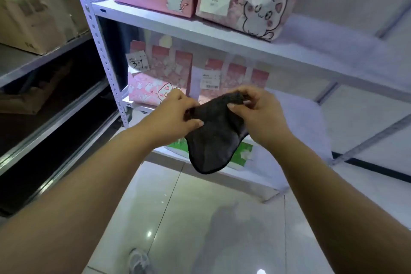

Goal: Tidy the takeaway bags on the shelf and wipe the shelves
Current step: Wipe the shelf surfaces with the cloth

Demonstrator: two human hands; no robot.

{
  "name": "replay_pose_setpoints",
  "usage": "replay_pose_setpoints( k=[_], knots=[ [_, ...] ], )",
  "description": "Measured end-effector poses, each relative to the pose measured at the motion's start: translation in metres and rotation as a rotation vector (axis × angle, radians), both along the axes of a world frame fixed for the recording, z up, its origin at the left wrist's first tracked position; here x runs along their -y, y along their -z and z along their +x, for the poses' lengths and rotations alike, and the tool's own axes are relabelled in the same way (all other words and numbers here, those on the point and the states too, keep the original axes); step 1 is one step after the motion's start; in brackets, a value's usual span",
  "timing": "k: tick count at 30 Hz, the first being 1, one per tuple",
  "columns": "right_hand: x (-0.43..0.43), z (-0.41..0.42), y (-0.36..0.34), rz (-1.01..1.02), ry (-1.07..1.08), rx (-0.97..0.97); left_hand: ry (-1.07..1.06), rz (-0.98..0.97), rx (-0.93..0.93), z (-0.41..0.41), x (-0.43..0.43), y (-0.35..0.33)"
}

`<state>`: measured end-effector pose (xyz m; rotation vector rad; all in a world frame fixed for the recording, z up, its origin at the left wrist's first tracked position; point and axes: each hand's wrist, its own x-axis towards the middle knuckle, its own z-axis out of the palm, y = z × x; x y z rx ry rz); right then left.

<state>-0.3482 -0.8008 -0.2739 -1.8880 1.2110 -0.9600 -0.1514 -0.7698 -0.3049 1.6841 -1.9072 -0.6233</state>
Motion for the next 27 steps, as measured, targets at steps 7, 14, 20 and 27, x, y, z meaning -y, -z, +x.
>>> replay_pose_setpoints(
  k=[7, 14, 20, 27],
  knots=[
    [-0.038, -0.089, -0.038, -0.089, 0.083, 0.017, 0.022, -0.016, -0.053, -0.075, -0.031, -0.02],
    [-0.06, -0.156, -0.056, -0.085, 0.146, -0.122, 0.042, -0.057, -0.025, -0.109, -0.053, -0.059],
    [-0.078, -0.183, -0.07, -0.229, 0.182, -0.137, 0.097, -0.195, 0.022, -0.114, -0.058, -0.103],
    [-0.068, -0.187, -0.08, -0.203, 0.264, -0.182, 0.083, -0.315, 0.004, -0.128, -0.048, -0.111]
  ],
)
